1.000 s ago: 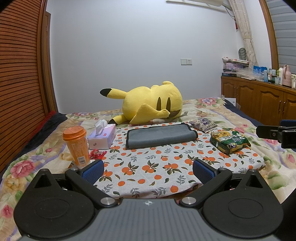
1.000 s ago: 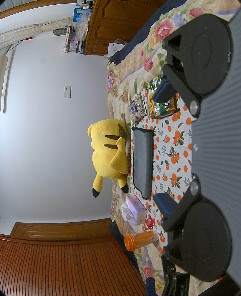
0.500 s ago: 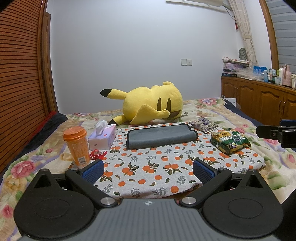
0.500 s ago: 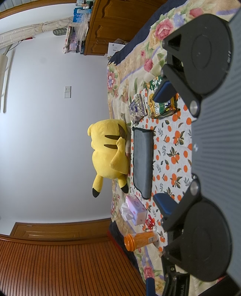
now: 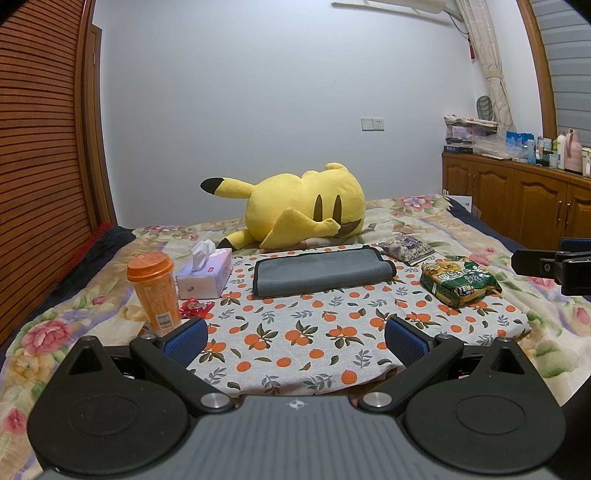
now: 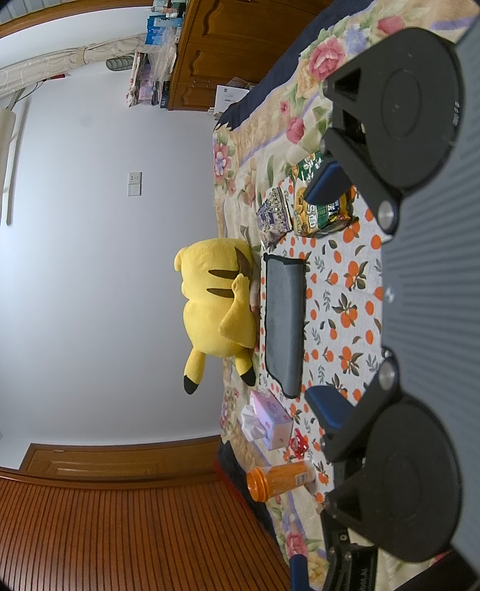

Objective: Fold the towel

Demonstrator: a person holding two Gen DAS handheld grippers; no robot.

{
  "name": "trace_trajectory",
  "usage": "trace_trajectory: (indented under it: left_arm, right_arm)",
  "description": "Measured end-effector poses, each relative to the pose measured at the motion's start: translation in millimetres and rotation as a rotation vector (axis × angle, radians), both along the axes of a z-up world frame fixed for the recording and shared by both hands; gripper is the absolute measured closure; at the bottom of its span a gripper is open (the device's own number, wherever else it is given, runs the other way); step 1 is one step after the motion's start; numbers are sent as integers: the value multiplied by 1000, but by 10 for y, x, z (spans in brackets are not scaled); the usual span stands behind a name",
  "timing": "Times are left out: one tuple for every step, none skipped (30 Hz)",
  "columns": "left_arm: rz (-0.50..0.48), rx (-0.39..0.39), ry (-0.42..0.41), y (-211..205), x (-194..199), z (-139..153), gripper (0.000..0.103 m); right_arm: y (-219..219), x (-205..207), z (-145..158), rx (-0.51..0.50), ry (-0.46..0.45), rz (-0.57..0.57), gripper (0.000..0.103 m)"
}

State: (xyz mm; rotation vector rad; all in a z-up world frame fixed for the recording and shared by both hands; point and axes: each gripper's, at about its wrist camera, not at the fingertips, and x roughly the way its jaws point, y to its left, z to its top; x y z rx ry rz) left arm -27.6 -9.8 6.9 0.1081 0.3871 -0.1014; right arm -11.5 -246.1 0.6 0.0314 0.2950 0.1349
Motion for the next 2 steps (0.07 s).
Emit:
trace_trajectory:
  left_arm:
    - [0,-1,0,8,3,2,0]
    - [0,0,0,6,0,1,0]
  right_arm:
    - [0,0,1,1,0,0,0]
    - [1,0,0,1,0,0,0]
